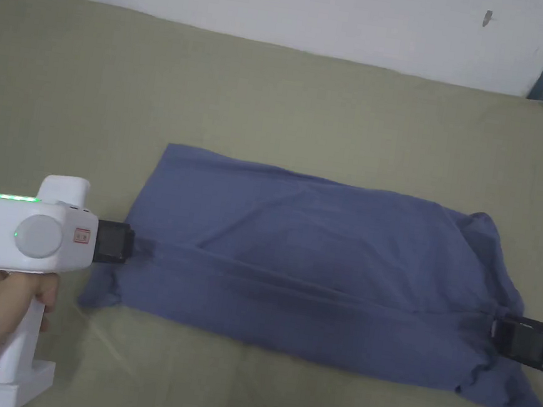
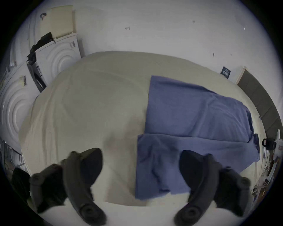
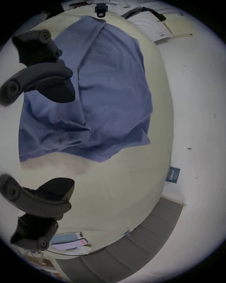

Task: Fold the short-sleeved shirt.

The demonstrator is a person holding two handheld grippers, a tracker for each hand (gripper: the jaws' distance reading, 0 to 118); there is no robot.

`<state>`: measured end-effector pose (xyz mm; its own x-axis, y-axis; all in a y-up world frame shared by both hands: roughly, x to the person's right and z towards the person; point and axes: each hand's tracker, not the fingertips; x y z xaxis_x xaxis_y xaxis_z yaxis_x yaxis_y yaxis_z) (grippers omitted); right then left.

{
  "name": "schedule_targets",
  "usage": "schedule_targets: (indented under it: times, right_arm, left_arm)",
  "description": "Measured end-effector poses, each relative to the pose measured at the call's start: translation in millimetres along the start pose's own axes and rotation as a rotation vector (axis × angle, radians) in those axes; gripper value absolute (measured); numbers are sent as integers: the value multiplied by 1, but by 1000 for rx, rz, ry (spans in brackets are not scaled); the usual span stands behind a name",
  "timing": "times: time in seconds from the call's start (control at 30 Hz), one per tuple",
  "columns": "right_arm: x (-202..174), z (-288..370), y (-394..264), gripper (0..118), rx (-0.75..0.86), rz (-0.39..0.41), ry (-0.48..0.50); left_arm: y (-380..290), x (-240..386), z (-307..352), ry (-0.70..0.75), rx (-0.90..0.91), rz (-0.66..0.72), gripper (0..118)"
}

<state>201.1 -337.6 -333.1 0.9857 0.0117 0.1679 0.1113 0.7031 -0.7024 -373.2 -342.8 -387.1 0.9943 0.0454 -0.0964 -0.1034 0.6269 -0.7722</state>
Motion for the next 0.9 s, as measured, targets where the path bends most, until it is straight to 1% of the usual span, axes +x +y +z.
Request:
schedule_targets:
  times: [0.03,0.07,0.1,0.13,0.17,0.2,0.27,0.33,0.37,0.4,0.43,0.47,0.5,0.57,0.73,0.8,0.83,0.87,0.9]
  right_arm:
    - [2,8,-5,75,6,-20,8]
    - [3,19,-13,67,17,-32,16]
    - [4,26,-19,67,17,-31,27]
    - [4,31,-25,39,17,-45,41]
    - [4,36,-32,12,18,-54,36]
    - [4,41,-38,9,18,-68,49]
    - [4,41,-47,7,-21,-57,88]
    - [1,40,-56,7,-30,-37,66]
    - [1,39,-59,7,-31,-38,65]
    - [2,39,-63,7,-42,-47,69]
    - [3,38,-65,7,-47,-56,72]
    - [2,37,-67,7,-52,-58,71]
    - [1,35,-68,7,-59,-56,68]
    - [3,33,-71,7,-68,-51,74]
    - [9,17,-70,7,-90,-49,78]
    - [5,14,-71,7,-92,-42,75]
    - [5,13,-70,7,-94,-38,75]
    - [6,10,-69,7,-97,-32,75]
    - [5,8,-68,7,-96,-28,69]
  left_arm:
    - [-5,-2,6,2,2,2,47]
    - [-12,-3,12,2,3,0,47]
    - [-17,-5,16,-4,0,-4,37]
    - [-23,-6,19,-8,-5,-5,10]
    - [-30,-7,21,-9,-11,-4,4]
    - [-35,-8,22,-26,-30,3,0]
    - [-42,-9,21,-58,-62,16,0]
    - [-46,-6,18,-57,-68,6,0]
    - [-44,-5,14,-55,-70,6,3]
    - [-44,-4,12,-53,-73,6,23]
    - [-43,-2,8,-57,-75,6,79]
    - [-42,-1,0,-51,-95,15,115]
    - [-41,2,-5,-50,-100,19,118]
    - [-37,8,-12,-28,-81,9,113]
    - [-35,19,-34,1,-117,-5,111]
    - [-36,21,-36,5,-127,-15,104]
    - [-37,21,-38,-1,-132,-14,96]
    - [-38,22,-37,-5,-134,-12,95]
    - [-39,23,-35,6,-132,-16,91]
